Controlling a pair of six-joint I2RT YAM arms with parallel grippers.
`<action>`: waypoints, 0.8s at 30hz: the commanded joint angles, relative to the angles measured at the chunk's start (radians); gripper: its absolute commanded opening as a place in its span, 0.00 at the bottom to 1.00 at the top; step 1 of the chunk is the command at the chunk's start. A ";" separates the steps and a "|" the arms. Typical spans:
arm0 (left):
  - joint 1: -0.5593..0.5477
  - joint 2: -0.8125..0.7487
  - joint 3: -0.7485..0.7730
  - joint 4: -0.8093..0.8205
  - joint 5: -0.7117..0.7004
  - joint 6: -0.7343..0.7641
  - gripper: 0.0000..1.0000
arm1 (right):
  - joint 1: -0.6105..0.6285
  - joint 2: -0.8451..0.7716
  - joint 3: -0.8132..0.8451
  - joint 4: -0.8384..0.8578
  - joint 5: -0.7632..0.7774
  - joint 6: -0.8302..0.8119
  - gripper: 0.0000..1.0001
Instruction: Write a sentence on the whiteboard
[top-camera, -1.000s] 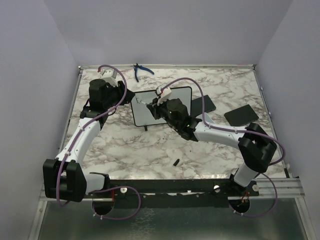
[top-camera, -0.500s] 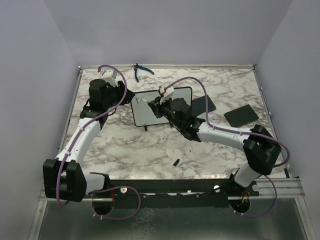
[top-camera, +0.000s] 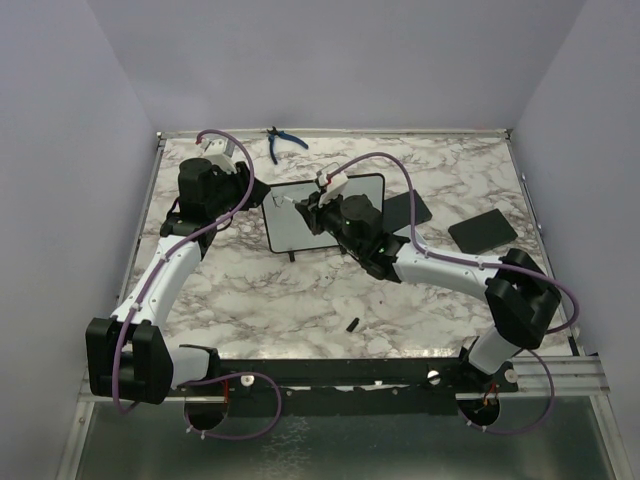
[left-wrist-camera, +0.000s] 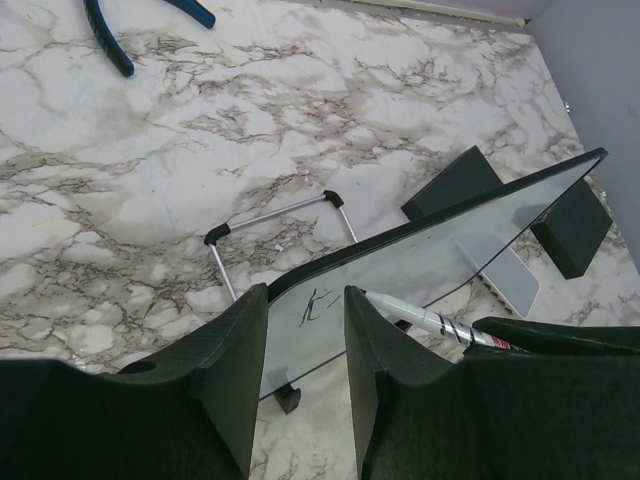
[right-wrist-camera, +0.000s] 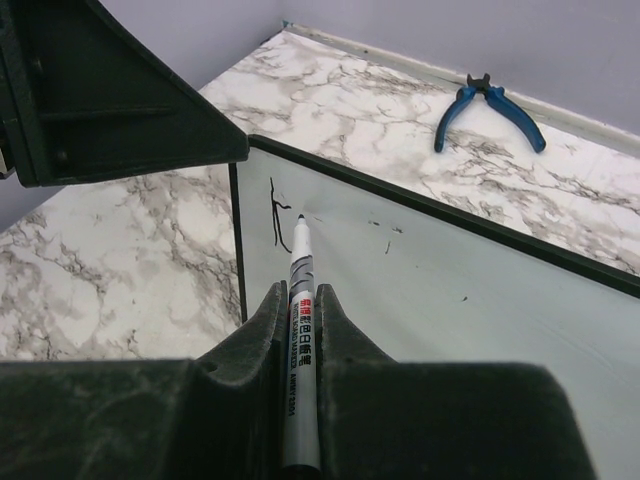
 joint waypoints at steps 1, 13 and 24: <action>-0.010 -0.016 -0.010 0.008 0.020 0.008 0.38 | 0.001 0.029 0.042 0.016 -0.009 -0.016 0.00; -0.011 -0.019 -0.010 0.007 0.018 0.009 0.37 | 0.001 0.044 0.050 0.010 0.014 -0.012 0.00; -0.012 -0.022 -0.010 0.007 0.019 0.010 0.37 | 0.001 0.046 0.046 0.014 0.054 -0.002 0.00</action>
